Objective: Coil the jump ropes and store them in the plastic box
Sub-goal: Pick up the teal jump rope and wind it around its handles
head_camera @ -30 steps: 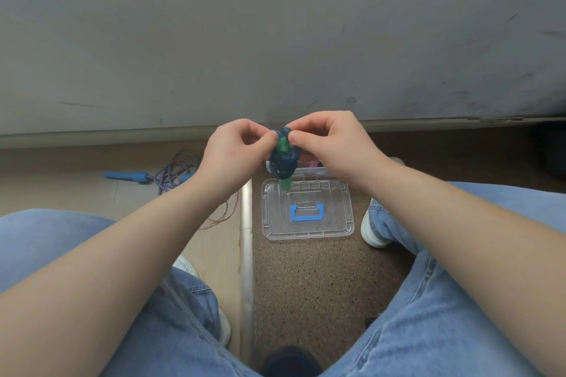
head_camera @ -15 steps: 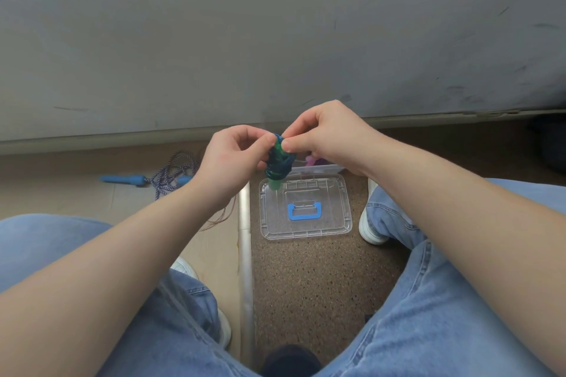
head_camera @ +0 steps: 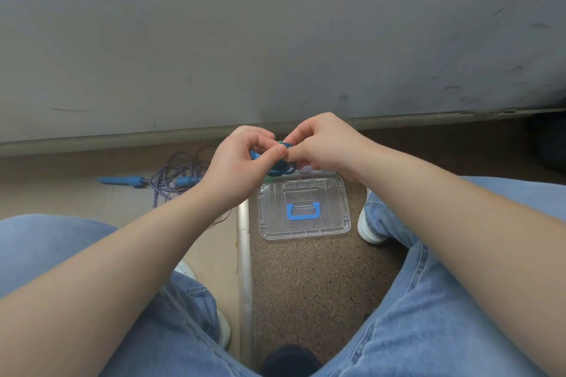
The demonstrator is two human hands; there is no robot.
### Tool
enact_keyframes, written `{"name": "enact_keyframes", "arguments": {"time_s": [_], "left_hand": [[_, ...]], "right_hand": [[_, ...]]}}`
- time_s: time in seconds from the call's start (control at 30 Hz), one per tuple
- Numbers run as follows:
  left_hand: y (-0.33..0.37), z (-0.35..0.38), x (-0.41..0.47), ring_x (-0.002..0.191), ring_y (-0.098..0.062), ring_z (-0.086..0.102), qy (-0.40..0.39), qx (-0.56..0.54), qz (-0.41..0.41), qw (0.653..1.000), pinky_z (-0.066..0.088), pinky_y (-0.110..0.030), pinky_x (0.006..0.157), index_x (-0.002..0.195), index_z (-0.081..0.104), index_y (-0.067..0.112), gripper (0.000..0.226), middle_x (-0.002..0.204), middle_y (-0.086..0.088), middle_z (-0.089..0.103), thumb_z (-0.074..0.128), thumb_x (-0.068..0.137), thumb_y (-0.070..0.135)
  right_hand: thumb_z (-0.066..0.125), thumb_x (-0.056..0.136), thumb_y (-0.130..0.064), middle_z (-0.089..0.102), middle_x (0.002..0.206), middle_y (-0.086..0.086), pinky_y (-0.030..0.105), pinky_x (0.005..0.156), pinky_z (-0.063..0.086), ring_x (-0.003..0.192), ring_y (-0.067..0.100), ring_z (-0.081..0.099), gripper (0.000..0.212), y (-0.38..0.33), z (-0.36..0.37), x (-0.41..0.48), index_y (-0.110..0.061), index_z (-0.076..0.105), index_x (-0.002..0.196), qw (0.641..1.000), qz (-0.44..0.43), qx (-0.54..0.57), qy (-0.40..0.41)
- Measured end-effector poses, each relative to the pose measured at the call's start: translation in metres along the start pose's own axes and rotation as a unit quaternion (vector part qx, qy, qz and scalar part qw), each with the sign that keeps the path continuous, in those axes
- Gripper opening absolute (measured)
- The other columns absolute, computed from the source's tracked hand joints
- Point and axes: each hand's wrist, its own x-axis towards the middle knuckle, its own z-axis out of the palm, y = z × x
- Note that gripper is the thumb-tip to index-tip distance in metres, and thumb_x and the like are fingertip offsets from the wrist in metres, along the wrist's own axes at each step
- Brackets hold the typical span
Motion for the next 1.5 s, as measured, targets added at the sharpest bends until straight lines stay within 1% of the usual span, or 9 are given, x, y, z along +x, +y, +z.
{"name": "enact_keyframes", "arguments": {"time_s": [0.2,0.43,0.57,0.77,0.9,1.07,1.2,1.37,1.5], "left_hand": [[0.002,-0.010,0.004,0.093,-0.006,0.067,-0.016,0.010,0.055,0.998,0.054,-0.044,0.091,0.081,0.072,0.031,0.008,0.102,0.015,0.069,0.068,0.085,0.037],[0.001,-0.019,0.018,0.086,-0.013,0.071,-0.017,-0.055,0.004,0.998,0.058,-0.038,0.082,0.104,0.067,0.026,0.015,0.089,0.005,0.075,0.061,0.092,0.022],[-0.001,-0.021,0.023,0.067,-0.001,0.063,-0.093,-0.035,-0.040,0.994,0.056,-0.023,0.068,0.094,0.078,0.024,0.010,0.078,0.008,0.075,0.070,0.092,0.029],[-0.005,-0.022,0.020,0.059,-0.004,0.059,-0.160,-0.060,-0.129,0.977,0.052,-0.018,0.062,0.082,0.078,0.012,0.021,0.062,0.005,0.063,0.072,0.091,0.030],[-0.011,-0.014,0.018,0.064,-0.009,0.056,-0.124,-0.015,-0.083,0.989,0.051,-0.029,0.069,0.080,0.070,0.015,0.025,0.066,0.006,0.062,0.062,0.096,0.032],[-0.009,-0.002,0.015,0.089,-0.023,0.073,-0.091,-0.154,-0.143,0.973,0.061,-0.042,0.081,0.103,0.063,0.005,0.034,0.100,-0.015,0.070,0.039,0.107,0.028],[-0.008,-0.005,0.022,0.067,-0.007,0.071,-0.017,-0.117,-0.151,0.981,0.055,-0.028,0.057,0.090,0.060,0.012,0.030,0.083,-0.004,0.069,0.039,0.107,0.027],[-0.011,-0.006,0.023,0.045,-0.007,0.039,-0.037,-0.240,-0.213,0.946,0.030,-0.020,0.045,0.085,0.056,0.008,0.031,0.057,0.004,0.049,0.042,0.107,0.025],[-0.002,-0.005,0.020,0.039,-0.005,0.032,-0.047,-0.383,-0.263,0.884,0.026,-0.016,0.035,0.112,0.045,0.017,0.017,0.063,-0.001,0.050,0.039,0.104,0.003]], "right_hand": [[0.084,0.079,-0.018,0.077,0.078,0.003,0.029,0.065,0.057,0.078,0.020,0.075,0.008,0.011,0.004,0.007,-0.020,0.077,0.084,0.997,-0.063,0.021,0.047],[0.075,0.083,-0.021,0.076,0.081,-0.009,0.026,0.072,0.057,0.074,0.004,0.068,0.010,0.014,0.010,0.006,-0.028,0.079,0.089,0.985,-0.121,-0.055,0.109],[0.066,0.090,-0.017,0.074,0.090,-0.011,0.007,0.069,0.045,0.084,0.002,0.066,0.021,0.012,0.013,-0.006,-0.028,0.079,0.104,0.973,-0.146,-0.146,0.105],[0.064,0.092,-0.021,0.059,0.071,-0.018,0.010,0.062,0.037,0.067,-0.002,0.055,0.020,0.013,0.015,-0.007,-0.028,0.077,0.106,0.946,-0.192,-0.249,0.078],[0.067,0.089,-0.023,0.065,0.084,-0.011,0.016,0.065,0.040,0.074,0.001,0.057,0.015,0.016,0.014,-0.006,-0.028,0.070,0.103,0.952,-0.199,-0.224,0.066],[0.068,0.089,-0.039,0.064,0.105,-0.013,0.021,0.078,0.047,0.092,0.002,0.061,0.028,0.017,0.014,-0.004,-0.032,0.058,0.114,0.974,-0.187,-0.130,0.005],[0.076,0.083,-0.034,0.063,0.102,-0.011,0.025,0.078,0.050,0.090,0.006,0.061,0.037,0.024,0.025,-0.006,-0.028,0.053,0.111,0.968,-0.205,-0.148,0.013],[0.072,0.084,-0.025,0.063,0.096,-0.009,0.031,0.070,0.057,0.073,0.008,0.065,0.030,0.027,0.025,-0.006,-0.025,0.050,0.104,0.972,-0.179,-0.155,-0.006],[0.070,0.087,-0.027,0.063,0.097,-0.009,0.034,0.072,0.059,0.071,0.007,0.063,0.028,0.027,0.023,-0.004,-0.028,0.052,0.108,0.971,-0.162,-0.173,-0.029]]}}
